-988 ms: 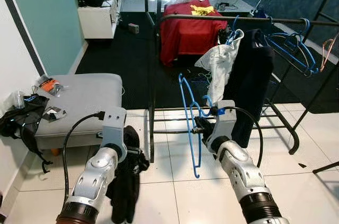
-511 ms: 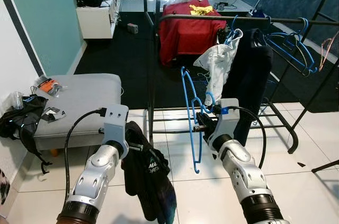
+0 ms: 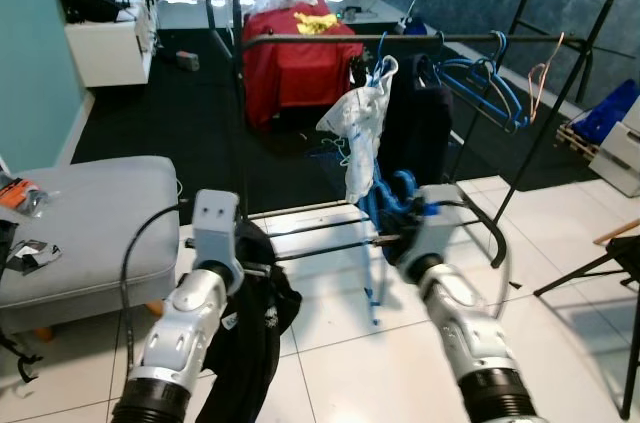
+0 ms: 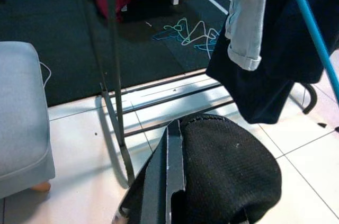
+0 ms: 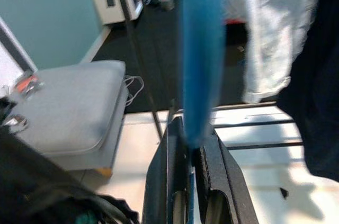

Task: Hang hanger

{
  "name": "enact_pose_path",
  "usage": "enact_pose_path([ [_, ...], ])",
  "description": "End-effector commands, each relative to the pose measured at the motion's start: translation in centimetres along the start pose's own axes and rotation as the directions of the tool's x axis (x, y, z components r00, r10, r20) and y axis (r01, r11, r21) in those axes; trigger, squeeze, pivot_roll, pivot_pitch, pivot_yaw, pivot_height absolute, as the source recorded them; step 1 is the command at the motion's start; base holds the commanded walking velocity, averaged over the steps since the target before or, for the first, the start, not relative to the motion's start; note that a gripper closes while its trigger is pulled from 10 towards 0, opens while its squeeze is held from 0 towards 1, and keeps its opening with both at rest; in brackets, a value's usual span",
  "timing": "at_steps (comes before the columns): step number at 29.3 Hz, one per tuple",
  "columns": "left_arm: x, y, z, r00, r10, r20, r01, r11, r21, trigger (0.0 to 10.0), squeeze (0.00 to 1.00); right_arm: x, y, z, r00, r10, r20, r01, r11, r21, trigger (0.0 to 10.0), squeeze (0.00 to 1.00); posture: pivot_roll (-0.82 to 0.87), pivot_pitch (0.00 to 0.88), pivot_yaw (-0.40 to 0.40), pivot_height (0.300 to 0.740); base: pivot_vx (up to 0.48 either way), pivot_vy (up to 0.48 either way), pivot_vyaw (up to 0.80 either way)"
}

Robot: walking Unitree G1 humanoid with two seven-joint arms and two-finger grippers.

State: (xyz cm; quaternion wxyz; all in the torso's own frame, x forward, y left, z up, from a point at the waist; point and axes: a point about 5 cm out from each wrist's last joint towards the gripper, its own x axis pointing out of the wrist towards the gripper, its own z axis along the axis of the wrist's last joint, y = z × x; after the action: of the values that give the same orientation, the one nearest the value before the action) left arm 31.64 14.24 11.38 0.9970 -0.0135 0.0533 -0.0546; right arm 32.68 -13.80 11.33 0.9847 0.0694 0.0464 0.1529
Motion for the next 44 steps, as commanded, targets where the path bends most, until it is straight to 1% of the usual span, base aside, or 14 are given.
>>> enact_pose_path([
  [1, 0.0, -0.3, 0.4, 1.000, -0.013, 0.021, 0.013, 1.000, 0.005, 10.0, 0.00, -0.1, -0.7, 0.6, 1.000, -0.021, 0.020, 0.021, 1.000, -0.007, 10.0, 0.00, -0.06, 0.000, -0.038, 0.740, 0.334, 0.000, 0.00],
  [10, 0.1, -0.2, 0.4, 1.000, -0.003, 0.021, 0.003, 1.000, 0.011, 10.0, 0.00, -0.3, -1.1, 0.9, 0.999, -0.021, 0.026, 0.021, 1.000, -0.022, 10.0, 0.00, -0.07, 0.000, -0.042, 0.740, 0.331, 0.000, 0.00],
  [17, 0.1, -0.2, 0.3, 1.000, -0.008, 0.019, 0.007, 1.000, 0.011, 10.0, 0.00, 0.1, -1.5, 2.3, 0.998, -0.033, 0.060, 0.035, 0.999, -0.025, 10.0, 0.00, -0.07, 0.000, -0.042, 0.740, 0.332, 0.000, 0.00],
  [27, 0.0, -0.5, 0.2, 1.000, -0.023, 0.016, 0.023, 1.000, 0.012, 10.0, 0.00, -0.1, -2.9, 3.5, 0.994, -0.081, 0.078, 0.084, 0.996, -0.032, 10.0, 0.00, -0.07, 0.000, -0.039, 0.740, 0.331, 0.000, 0.00],
  [28, 0.0, -0.5, 0.2, 1.000, -0.025, 0.015, 0.024, 1.000, 0.012, 10.0, 0.00, -0.2, -3.3, 3.8, 0.992, -0.097, 0.087, 0.100, 0.994, -0.035, 10.0, 0.00, -0.07, 0.000, -0.039, 0.740, 0.334, 0.000, 0.00],
  [30, 0.0, -0.5, 0.2, 1.000, -0.025, 0.015, 0.024, 1.000, 0.012, 10.0, 0.00, -0.2, -3.3, 3.8, 0.992, -0.097, 0.087, 0.100, 0.994, -0.035, 10.0, 0.00, -0.07, 0.000, -0.039, 0.740, 0.334, 0.000, 0.00],
  [31, 0.1, -0.6, 0.2, 1.000, -0.027, 0.014, 0.027, 1.000, 0.012, 10.0, 0.00, -0.3, -3.8, 4.1, 0.988, -0.119, 0.094, 0.122, 0.992, -0.035, 10.0, 0.00, -0.07, 0.000, -0.039, 0.740, 0.334, 0.000, 0.00],
  [32, 0.1, -0.6, 0.2, 1.000, -0.027, 0.014, 0.027, 1.000, 0.012, 10.0, 0.00, -0.3, -3.8, 4.1, 0.988, -0.119, 0.094, 0.122, 0.992, -0.035, 10.0, 0.00, -0.07, 0.000, -0.039, 0.740, 0.334, 0.000, 0.00],
  [33, 0.1, -0.7, 0.1, 0.999, -0.030, 0.011, 0.030, 0.999, 0.012, 10.0, 0.00, -0.4, -4.5, 4.5, 0.985, -0.146, 0.094, 0.150, 0.988, -0.042, 10.0, 0.00, -0.07, 0.000, -0.038, 0.740, 0.330, 0.000, 0.00],
  [34, 0.1, -0.7, 0.1, 0.999, -0.030, 0.011, 0.030, 0.999, 0.012, 10.0, 0.00, -0.4, -4.5, 4.5, 0.985, -0.146, 0.094, 0.150, 0.988, -0.042, 10.0, 0.00, -0.07, 0.000, -0.038, 0.740, 0.330, 0.000, 0.00],
  [36, 0.1, -0.7, 0.1, 0.999, -0.035, 0.008, 0.035, 0.999, 0.014, 10.0, 0.00, -0.6, -5.4, 5.0, 0.980, -0.174, 0.091, 0.179, 0.983, -0.047, 10.0, 0.00, -0.07, 0.000, -0.036, 0.740, 0.330, 0.000, 0.00],
  [37, 0.1, -0.7, 0.1, 0.999, -0.035, 0.008, 0.035, 0.999, 0.014, 10.0, 0.00, -0.6, -5.4, 5.0, 0.980, -0.174, 0.091, 0.179, 0.983, -0.047, 10.0, 0.00, -0.07, 0.000, -0.036, 0.740, 0.330, 0.000, 0.00],
  [38, 0.1, -0.7, 0.0, 0.999, -0.038, 0.006, 0.038, 0.999, 0.016, 10.0, 0.00, -0.6, -6.1, 5.7, 0.979, -0.185, 0.090, 0.190, 0.980, -0.059, 10.0, 0.00, -0.07, 0.000, -0.033, 0.740, 0.330, 0.000, 0.00],
  [44, 0.1, -0.7, 0.0, 0.999, -0.040, 0.003, 0.040, 0.999, 0.018, 10.0, 0.00, -0.7, -6.9, 6.9, 0.976, -0.194, 0.095, 0.202, 0.976, -0.086, 10.0, 0.00, -0.08, 0.000, -0.031, 0.740, 0.330, 0.000, 0.00],
])
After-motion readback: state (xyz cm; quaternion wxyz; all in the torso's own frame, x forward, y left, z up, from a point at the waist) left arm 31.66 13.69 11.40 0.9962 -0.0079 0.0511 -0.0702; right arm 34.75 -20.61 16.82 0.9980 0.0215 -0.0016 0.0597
